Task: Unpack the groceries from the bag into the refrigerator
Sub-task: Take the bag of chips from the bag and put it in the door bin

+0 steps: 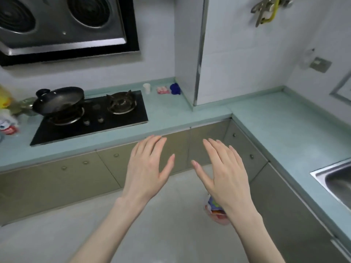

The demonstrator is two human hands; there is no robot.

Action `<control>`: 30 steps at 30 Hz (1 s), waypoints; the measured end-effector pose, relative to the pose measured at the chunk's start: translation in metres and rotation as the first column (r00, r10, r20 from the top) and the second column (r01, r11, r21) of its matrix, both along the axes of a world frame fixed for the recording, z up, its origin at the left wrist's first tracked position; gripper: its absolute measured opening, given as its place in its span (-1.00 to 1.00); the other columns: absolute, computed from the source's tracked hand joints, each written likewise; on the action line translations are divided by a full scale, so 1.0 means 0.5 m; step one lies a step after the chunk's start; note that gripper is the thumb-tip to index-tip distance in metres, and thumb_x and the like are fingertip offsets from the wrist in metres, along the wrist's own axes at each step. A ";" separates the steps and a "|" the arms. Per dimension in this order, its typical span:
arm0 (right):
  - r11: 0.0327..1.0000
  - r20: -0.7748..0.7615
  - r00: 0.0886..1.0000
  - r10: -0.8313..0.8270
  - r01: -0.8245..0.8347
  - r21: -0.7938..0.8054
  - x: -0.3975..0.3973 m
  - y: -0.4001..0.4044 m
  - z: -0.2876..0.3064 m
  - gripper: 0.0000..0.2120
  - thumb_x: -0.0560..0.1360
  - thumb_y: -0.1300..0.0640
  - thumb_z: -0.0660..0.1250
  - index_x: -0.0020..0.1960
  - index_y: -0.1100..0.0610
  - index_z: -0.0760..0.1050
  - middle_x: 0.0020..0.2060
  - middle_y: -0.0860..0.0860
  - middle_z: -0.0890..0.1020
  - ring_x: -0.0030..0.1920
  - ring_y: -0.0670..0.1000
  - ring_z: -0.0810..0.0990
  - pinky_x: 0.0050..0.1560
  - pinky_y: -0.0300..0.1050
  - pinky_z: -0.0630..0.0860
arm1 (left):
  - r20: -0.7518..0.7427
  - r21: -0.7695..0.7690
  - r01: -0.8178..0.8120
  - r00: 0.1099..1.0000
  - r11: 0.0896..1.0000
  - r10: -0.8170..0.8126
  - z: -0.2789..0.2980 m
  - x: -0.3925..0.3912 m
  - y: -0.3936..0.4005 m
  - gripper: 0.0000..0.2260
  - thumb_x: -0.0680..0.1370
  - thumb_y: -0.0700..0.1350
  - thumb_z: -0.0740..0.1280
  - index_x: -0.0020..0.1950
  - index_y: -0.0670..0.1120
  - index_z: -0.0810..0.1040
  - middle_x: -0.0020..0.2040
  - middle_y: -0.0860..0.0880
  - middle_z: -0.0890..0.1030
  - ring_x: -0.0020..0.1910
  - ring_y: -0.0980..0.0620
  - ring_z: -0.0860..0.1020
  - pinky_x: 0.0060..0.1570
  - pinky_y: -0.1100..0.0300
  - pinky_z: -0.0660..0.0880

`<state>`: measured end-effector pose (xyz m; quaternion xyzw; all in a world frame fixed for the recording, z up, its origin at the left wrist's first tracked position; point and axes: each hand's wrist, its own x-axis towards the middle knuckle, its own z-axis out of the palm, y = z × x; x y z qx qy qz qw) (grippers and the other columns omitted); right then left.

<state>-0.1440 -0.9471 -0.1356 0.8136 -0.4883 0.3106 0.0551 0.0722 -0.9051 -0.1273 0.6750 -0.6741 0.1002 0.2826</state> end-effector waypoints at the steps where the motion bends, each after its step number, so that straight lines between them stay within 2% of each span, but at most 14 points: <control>1: 1.000 0.004 1.000 -0.027 0.027 0.007 -0.022 -0.009 -0.008 -0.42 0.66 -0.24 0.18 0.48 0.15 0.48 0.41 0.05 0.57 0.45 0.11 0.51 0.51 0.12 0.37 | -0.007 0.002 0.028 1.000 1.000 -0.028 -0.005 -0.022 -0.019 -0.53 0.65 0.12 0.24 0.42 -0.16 0.53 0.38 -0.09 0.57 0.40 -0.11 0.50 0.41 -0.02 0.41; 6: 0.984 0.006 0.987 -0.162 0.161 0.075 -0.119 -0.046 -0.062 -0.42 0.66 -0.24 0.16 0.48 0.15 0.48 0.41 0.04 0.57 0.46 0.10 0.50 0.52 0.11 0.35 | -0.033 0.005 0.170 0.985 0.985 -0.170 -0.047 -0.115 -0.109 -0.57 0.64 0.07 0.29 0.40 -0.17 0.55 0.37 -0.09 0.58 0.41 -0.11 0.50 0.42 0.00 0.41; 14: 0.902 0.022 0.925 -0.380 0.364 0.233 -0.208 -0.088 -0.187 -0.44 0.63 -0.17 0.30 0.51 0.14 0.44 0.45 0.03 0.54 0.47 0.08 0.50 0.51 0.11 0.37 | -0.141 0.158 0.348 0.934 0.924 -0.328 -0.200 -0.200 -0.253 -0.58 0.64 0.04 0.30 0.42 -0.16 0.52 0.38 -0.09 0.56 0.44 -0.10 0.47 0.44 0.00 0.39; 18: 0.837 -0.021 0.880 -0.475 0.459 0.298 -0.233 -0.116 -0.265 -0.42 0.66 -0.21 0.21 0.53 0.12 0.40 0.47 0.02 0.52 0.48 0.06 0.49 0.53 0.08 0.35 | -0.192 0.224 0.410 0.908 0.884 -0.373 -0.288 -0.221 -0.323 -0.58 0.65 0.04 0.27 0.43 -0.15 0.51 0.40 -0.07 0.55 0.46 -0.06 0.44 0.46 0.07 0.35; 23: 0.762 0.004 0.829 -0.559 0.512 0.395 -0.245 -0.158 -0.371 -0.41 0.65 -0.19 0.23 0.55 0.12 0.38 0.48 0.02 0.50 0.45 0.06 0.50 0.53 0.07 0.35 | -0.207 0.287 0.492 0.870 0.822 -0.448 -0.393 -0.250 -0.400 -0.56 0.66 0.08 0.23 0.43 -0.16 0.50 0.39 -0.07 0.56 0.44 -0.04 0.46 0.45 0.06 0.37; 27: 0.721 0.021 0.811 -0.585 0.507 0.472 -0.252 -0.187 -0.469 -0.41 0.63 -0.20 0.24 0.54 0.11 0.39 0.47 0.00 0.51 0.42 0.04 0.52 0.46 0.12 0.42 | -0.253 0.330 0.500 0.864 0.801 -0.435 -0.485 -0.287 -0.441 -0.57 0.65 0.07 0.23 0.43 -0.15 0.51 0.37 -0.07 0.57 0.41 -0.04 0.48 0.44 0.09 0.38; 30: 0.701 0.014 0.812 -0.583 0.494 0.515 -0.271 -0.214 -0.553 -0.43 0.64 -0.20 0.24 0.54 0.09 0.39 0.47 -0.03 0.51 0.43 0.02 0.51 0.45 0.06 0.43 | -0.323 0.360 0.500 0.859 0.788 -0.397 -0.571 -0.322 -0.458 -0.56 0.66 0.08 0.22 0.44 -0.13 0.50 0.37 -0.05 0.57 0.40 0.01 0.47 0.46 0.30 0.24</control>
